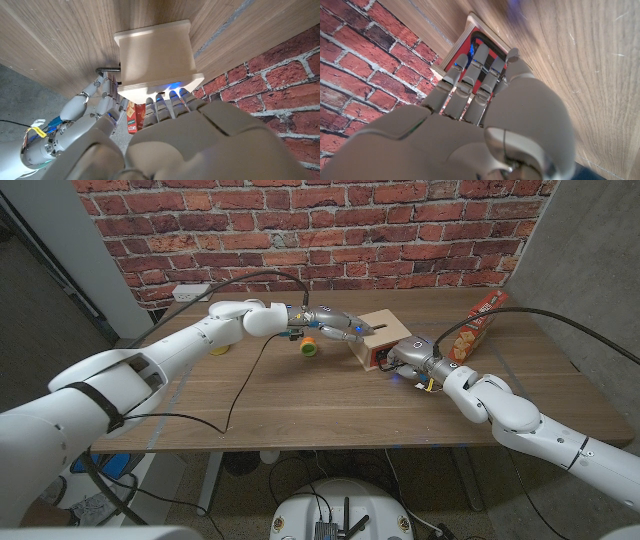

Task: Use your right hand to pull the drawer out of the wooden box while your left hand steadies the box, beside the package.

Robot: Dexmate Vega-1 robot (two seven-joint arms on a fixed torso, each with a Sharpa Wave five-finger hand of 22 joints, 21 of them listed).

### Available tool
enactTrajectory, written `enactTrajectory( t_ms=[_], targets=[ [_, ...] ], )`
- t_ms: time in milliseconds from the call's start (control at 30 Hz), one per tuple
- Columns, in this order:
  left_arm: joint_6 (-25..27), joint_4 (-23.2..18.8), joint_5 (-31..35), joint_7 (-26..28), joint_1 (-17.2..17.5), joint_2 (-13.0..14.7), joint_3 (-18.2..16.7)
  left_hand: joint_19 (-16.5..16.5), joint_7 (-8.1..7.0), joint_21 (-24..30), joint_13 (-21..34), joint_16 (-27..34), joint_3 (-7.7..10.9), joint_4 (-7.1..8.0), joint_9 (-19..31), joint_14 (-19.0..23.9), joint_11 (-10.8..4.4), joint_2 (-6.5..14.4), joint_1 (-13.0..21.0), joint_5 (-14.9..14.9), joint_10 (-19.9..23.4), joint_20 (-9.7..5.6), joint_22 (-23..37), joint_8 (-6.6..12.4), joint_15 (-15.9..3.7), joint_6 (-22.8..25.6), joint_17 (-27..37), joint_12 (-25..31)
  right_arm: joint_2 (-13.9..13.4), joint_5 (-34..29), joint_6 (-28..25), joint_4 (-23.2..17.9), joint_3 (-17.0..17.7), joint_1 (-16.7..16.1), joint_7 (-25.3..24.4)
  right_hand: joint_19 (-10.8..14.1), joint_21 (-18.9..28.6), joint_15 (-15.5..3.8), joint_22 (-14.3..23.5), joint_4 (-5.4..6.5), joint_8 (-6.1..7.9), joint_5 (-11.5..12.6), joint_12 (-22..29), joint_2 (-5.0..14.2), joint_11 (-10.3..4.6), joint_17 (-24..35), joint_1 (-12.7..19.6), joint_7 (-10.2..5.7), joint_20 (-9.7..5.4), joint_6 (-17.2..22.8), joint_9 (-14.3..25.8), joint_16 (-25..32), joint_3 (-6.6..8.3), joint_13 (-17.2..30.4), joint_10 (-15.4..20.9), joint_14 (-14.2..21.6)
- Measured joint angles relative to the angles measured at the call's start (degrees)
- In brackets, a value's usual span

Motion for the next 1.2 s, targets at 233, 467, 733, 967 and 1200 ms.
enactTrajectory(
  t_ms=[233,467,733,967,1200],
  targets=[
    [0.1,-0.3,-0.3,-0.8,0.1,0.1,0.0,0.0,0.01,0.0,0.0,0.0,0.00,0.00,0.0,0.0,-0.31,0.0,0.0,0.0,0.3,0.00,0.0,0.00,0.00,0.6,0.0,0.0,0.1,-0.1,0.1,0.1,-0.1,0.2,0.0,0.0,0.0,0.00,0.0,-0.17,-0.01,-0.1,0.0,-0.15,0.00,0.0,-0.3,-0.13,0.00,0.1,0.0,0.0,0.27,0.0,0.0,0.0],
    [0.3,-0.4,-0.7,-1.5,0.2,0.2,0.0,0.3,-0.03,0.0,0.0,0.0,0.00,0.00,0.0,0.0,-0.35,0.0,0.0,0.0,0.4,-0.32,0.0,0.00,-0.02,1.1,0.0,0.0,0.1,-0.1,0.2,0.2,-0.1,0.4,0.0,0.0,0.0,0.00,0.0,-0.17,-0.02,-0.2,0.0,-0.16,0.00,0.1,-0.3,-0.13,0.00,0.1,0.0,0.0,0.28,0.0,0.0,0.0],
    [0.3,-0.4,-1.0,-2.2,0.2,0.3,-0.1,0.6,-0.31,0.0,0.0,0.0,0.00,0.00,0.0,0.6,-0.31,0.0,0.0,0.0,0.9,-0.01,0.0,0.00,0.01,1.4,0.0,0.0,0.2,-0.2,0.4,0.3,-0.2,0.5,0.0,0.0,0.0,-0.26,0.0,-0.17,-0.03,-0.2,0.0,-0.17,0.00,0.2,-0.3,-0.13,0.00,0.1,0.0,-0.3,0.27,0.0,0.0,0.3],
    [0.4,-0.3,-1.0,-2.5,0.2,0.3,-0.1,0.9,-0.19,0.0,0.0,-0.1,0.00,0.00,0.0,1.1,-0.28,0.0,0.0,0.0,1.8,-0.32,0.0,0.00,-0.03,2.4,-0.1,0.2,0.0,-0.4,0.5,0.2,-0.2,0.5,0.0,0.0,0.0,-0.32,0.0,-0.18,-0.24,-0.2,0.0,-0.37,0.00,0.2,-0.5,-0.05,0.00,0.2,0.0,-0.3,0.27,0.0,0.0,0.3],
    [0.6,-0.4,-1.1,-2.7,0.2,0.3,-0.1,1.2,0.11,0.0,0.0,-0.1,0.00,0.00,0.0,1.2,-0.14,0.0,0.0,0.0,1.9,-0.01,0.0,0.00,-0.01,2.7,-0.1,0.2,-0.3,-0.5,0.6,0.0,-0.2,0.4,0.0,0.0,0.0,-0.32,0.0,-0.18,-0.10,-0.2,0.0,-0.29,0.00,0.3,-0.9,-0.02,0.00,0.5,0.0,-0.3,0.27,0.0,0.0,0.3]
  ],
)
